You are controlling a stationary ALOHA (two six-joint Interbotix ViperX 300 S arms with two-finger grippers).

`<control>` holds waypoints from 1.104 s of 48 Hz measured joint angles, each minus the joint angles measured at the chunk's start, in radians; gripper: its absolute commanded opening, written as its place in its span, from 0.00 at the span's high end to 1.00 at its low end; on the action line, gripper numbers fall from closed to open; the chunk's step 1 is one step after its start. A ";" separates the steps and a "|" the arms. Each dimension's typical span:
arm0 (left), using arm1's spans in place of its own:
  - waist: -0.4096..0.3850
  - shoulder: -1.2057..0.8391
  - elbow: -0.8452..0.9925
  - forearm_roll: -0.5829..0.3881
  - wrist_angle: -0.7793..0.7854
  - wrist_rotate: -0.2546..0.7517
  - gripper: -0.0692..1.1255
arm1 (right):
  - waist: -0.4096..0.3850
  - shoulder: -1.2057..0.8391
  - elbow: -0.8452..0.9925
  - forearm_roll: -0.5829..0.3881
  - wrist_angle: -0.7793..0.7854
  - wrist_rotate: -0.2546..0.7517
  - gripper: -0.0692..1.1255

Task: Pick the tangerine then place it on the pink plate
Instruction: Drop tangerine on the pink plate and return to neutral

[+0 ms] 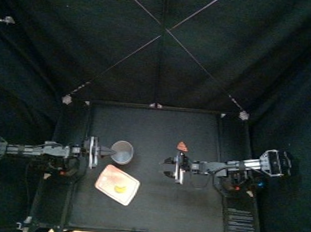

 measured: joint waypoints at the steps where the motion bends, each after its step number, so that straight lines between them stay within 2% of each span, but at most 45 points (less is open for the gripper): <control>1: 0.000 0.000 0.002 0.000 0.000 0.002 0.87 | -0.002 -0.003 0.005 0.000 0.000 0.000 0.24; 53: 0.003 -0.002 0.002 0.000 0.000 0.000 0.87 | -0.023 -0.012 0.031 0.000 -0.002 0.003 0.24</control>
